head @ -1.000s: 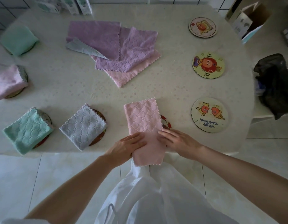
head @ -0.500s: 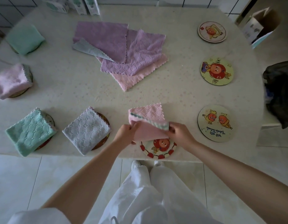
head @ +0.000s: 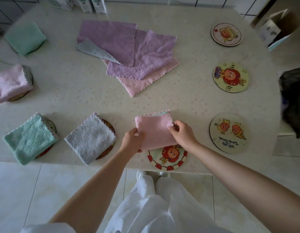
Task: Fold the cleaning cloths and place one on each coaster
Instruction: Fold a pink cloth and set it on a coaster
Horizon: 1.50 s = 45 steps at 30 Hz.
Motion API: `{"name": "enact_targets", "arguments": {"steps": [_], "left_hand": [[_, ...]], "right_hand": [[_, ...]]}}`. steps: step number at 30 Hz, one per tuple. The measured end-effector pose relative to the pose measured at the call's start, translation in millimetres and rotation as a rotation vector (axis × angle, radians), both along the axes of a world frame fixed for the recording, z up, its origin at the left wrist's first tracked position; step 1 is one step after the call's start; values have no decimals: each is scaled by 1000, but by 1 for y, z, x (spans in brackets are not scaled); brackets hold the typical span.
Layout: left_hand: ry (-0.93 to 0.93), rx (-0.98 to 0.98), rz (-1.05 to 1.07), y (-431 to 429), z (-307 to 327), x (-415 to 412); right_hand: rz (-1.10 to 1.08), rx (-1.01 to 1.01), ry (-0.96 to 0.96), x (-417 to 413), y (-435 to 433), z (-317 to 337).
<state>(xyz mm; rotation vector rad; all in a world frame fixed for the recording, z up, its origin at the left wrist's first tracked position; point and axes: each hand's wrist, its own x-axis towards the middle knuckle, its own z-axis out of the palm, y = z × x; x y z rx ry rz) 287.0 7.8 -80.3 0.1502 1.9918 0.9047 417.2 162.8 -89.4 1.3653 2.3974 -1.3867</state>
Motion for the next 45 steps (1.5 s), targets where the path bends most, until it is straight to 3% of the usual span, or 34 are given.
{"name": "enact_targets", "arguments": {"steps": [4,16,18,21,23,28,34,38,45], "left_hand": [[3,-3,10,6,3,-3],[20,-64,92,8,7,5],[240,-30,31,1,3,7],[870,33,-435,-12,-8,4],[1091,116,-694,-14,-12,-1],[1026,-25,-984,-19,-27,-12],[1014,-194,-1062,-20,-38,-14],[1045,-214,-1065,-20,-36,-15],[914,-41,-985,-20,-29,-22]], "right_hand": [[-58,16,39,-6,-2,-2],[-1,137,-134,-13,1,-10],[-8,125,-146,-14,1,-11],[-16,79,-171,-15,4,-11],[-4,80,-183,-16,5,-11],[6,92,-174,-17,4,-7],[2,104,-143,-4,-3,-1],[157,141,-146,13,-9,1],[-4,91,-250,12,-8,4]]}}
